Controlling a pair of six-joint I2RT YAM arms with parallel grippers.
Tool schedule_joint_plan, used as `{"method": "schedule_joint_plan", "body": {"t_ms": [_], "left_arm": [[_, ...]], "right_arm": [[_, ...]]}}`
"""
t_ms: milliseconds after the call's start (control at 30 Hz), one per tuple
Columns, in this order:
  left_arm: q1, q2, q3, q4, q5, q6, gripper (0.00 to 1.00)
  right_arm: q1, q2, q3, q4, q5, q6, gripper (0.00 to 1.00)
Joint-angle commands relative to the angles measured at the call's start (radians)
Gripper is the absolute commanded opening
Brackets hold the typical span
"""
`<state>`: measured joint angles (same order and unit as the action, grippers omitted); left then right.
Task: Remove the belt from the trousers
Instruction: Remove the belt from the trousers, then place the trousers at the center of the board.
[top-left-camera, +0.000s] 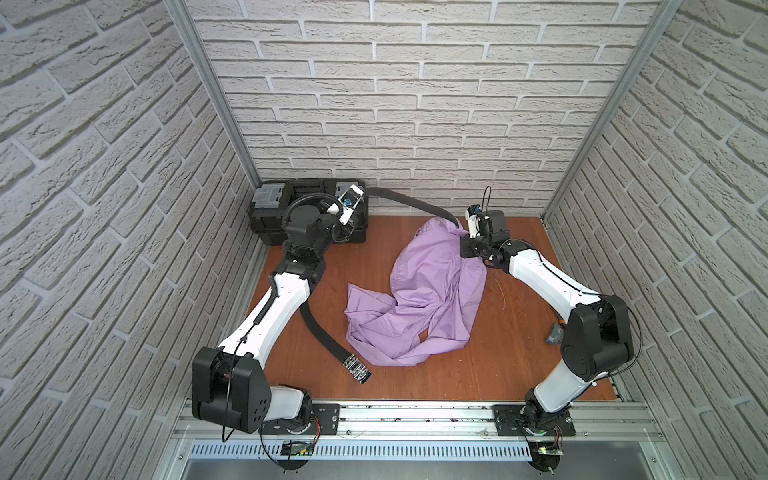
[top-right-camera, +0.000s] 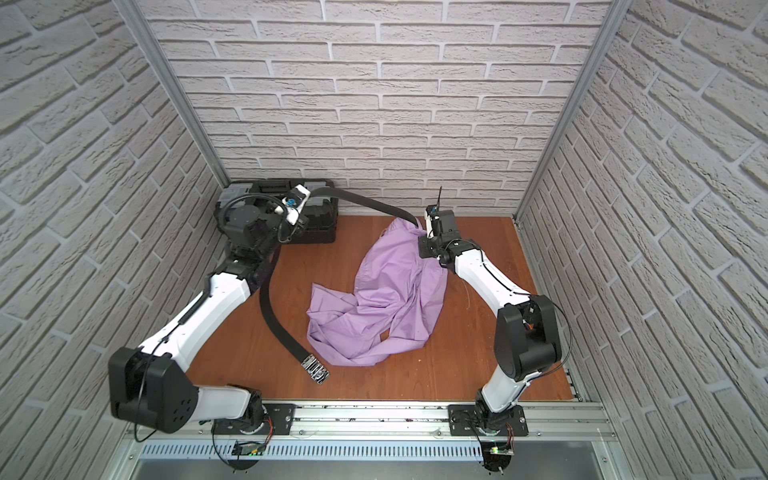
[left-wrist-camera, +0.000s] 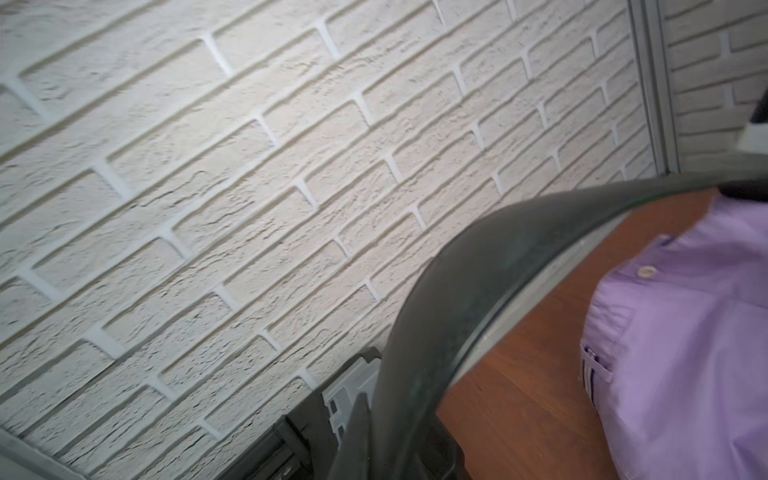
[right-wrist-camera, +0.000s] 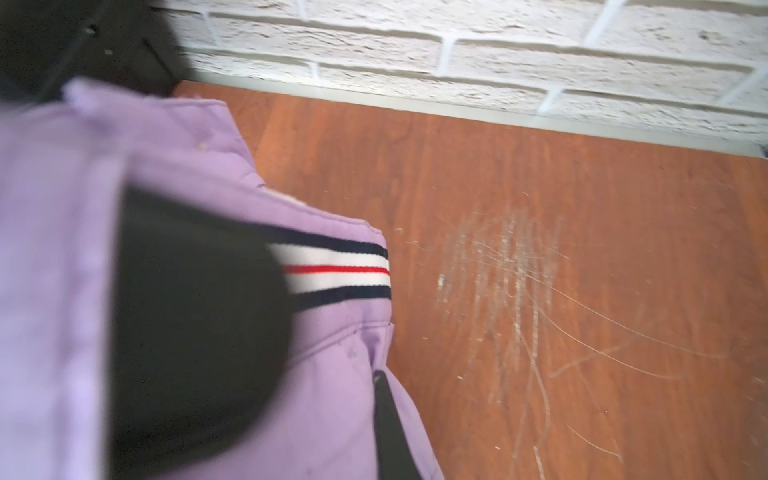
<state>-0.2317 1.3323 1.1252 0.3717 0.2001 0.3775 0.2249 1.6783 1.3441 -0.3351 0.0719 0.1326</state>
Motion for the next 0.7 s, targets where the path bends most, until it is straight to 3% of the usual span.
{"method": "schedule_joint_plan", "body": {"t_ms": [0,100,200,300,400,500,667], "left_arm": [[0.02,-0.044,-0.013,0.115,0.042,-0.067,0.0],[0.02,-0.035,-0.017,0.051,0.033,-0.013,0.0],[0.03,-0.051,-0.094,0.12,0.014,-0.027,0.0],[0.041,-0.078,-0.146,0.124,0.047,-0.03,0.0],[0.043,-0.091,-0.179,0.036,0.094,0.004,0.0],[0.042,-0.077,-0.224,-0.002,0.06,0.017,0.0],[0.048,-0.009,-0.263,0.02,-0.002,0.054,0.0]], "right_arm": [[-0.013,0.002,0.019,0.021,0.029,-0.014,0.03],[-0.013,0.007,0.02,0.035,0.023,-0.013,0.04],[-0.017,0.017,0.016,0.045,0.037,-0.024,0.05],[-0.019,0.02,0.01,0.049,0.024,-0.042,0.13],[-0.019,0.005,-0.01,0.073,-0.009,-0.056,0.28],[-0.019,-0.029,-0.046,0.126,-0.042,-0.066,0.49],[-0.019,-0.108,-0.087,0.193,-0.099,-0.088,0.58]]}}
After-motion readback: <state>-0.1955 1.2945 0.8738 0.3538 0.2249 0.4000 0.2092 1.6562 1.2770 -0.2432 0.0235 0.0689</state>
